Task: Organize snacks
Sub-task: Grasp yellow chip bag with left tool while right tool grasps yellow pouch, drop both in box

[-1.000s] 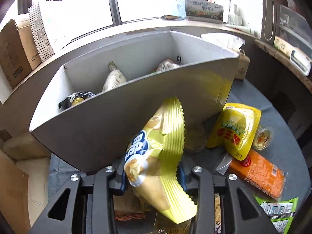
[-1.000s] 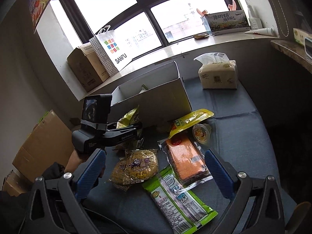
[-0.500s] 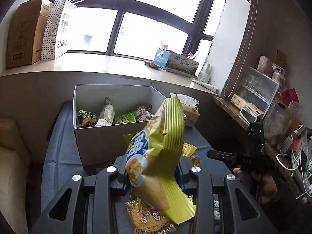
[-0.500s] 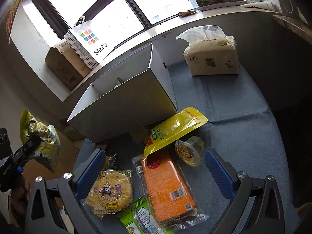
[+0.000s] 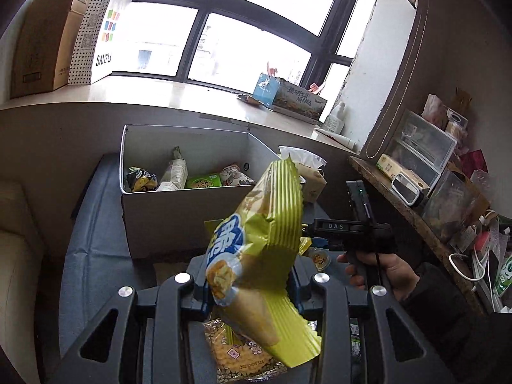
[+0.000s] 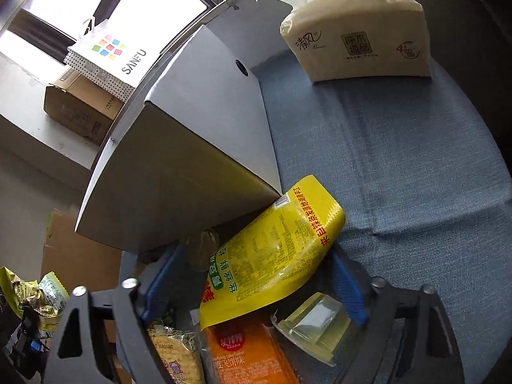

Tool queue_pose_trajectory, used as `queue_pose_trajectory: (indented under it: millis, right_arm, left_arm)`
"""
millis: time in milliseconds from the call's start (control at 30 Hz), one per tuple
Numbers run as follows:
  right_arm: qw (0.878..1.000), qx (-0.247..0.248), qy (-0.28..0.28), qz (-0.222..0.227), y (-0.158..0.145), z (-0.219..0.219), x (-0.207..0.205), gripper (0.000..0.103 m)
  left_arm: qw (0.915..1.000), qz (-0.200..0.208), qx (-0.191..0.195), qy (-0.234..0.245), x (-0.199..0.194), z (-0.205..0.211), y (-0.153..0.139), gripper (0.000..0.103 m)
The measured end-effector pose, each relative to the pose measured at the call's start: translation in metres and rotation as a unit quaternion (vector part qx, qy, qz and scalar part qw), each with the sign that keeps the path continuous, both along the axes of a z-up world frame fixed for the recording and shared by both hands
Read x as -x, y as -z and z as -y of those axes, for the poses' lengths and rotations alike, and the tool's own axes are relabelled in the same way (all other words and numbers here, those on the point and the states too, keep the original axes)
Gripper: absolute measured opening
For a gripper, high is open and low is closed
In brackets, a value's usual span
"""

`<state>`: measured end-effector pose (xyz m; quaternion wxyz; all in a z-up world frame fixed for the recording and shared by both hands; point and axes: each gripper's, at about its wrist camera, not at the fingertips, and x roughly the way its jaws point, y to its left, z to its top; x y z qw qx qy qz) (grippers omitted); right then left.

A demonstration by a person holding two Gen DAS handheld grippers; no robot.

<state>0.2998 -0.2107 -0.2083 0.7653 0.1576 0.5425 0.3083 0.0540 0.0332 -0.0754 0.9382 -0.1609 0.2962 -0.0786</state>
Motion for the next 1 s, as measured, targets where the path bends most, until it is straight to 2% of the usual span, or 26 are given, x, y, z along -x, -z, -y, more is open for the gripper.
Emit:
queue_pose_trajectory:
  millis: [67,167,267,367,500,633,733,800,933,1000]
  right_arm:
    - [1.0,-0.013,0.001,-0.011,0.003,-0.002,-0.002,0.032]
    - [1.0,-0.025,-0.007,0.004,-0.005,-0.003,0.004,0.025]
    - [0.999,-0.043,-0.002,0.027,-0.022,0.007,0.016,0.018]
    - [0.996,-0.066,-0.003,0.054,-0.045,0.018,0.032,0.017]
    - [0.991,-0.059,-0.019,0.118,-0.084,0.021,0.063,0.017]
    - [0.978,-0.067,-0.033,0.194,-0.134,0.017,0.089,0.017]
    - [0.966,-0.065,-0.042,0.246,-0.171,0.005,0.097,0.017]
    - [0.959,-0.054,-0.051,0.274,-0.188,-0.008,0.096,0.017]
    - [0.953,-0.017,-0.059,0.295,-0.202,-0.05,0.068,0.017]
    - [0.955,-0.003,-0.065,0.291,-0.201,-0.069,0.05,0.017]
  left_arm:
    - [1.0,-0.001,0.0,0.0,-0.001,-0.001,0.0,0.04]
    - [1.0,-0.002,0.0,-0.001,0.0,-0.004,0.002,0.04]
    - [1.0,0.0,0.004,-0.002,0.002,-0.006,0.001,0.04]
    - [0.9999,0.006,0.009,-0.004,0.003,-0.009,0.0,0.04]
    - [0.9999,0.013,0.008,-0.007,0.001,-0.013,-0.005,0.04]
    - [0.9994,0.03,0.004,-0.014,-0.006,-0.022,-0.018,0.04]
    - [0.9987,0.044,0.017,-0.017,-0.024,-0.033,-0.034,0.04]
    - [0.9983,0.054,0.01,-0.022,-0.041,-0.039,-0.045,0.04]
    - [0.9983,0.051,-0.001,-0.03,-0.086,-0.051,-0.057,0.04]
    - [0.9984,0.042,-0.015,-0.035,-0.11,-0.055,-0.056,0.04]
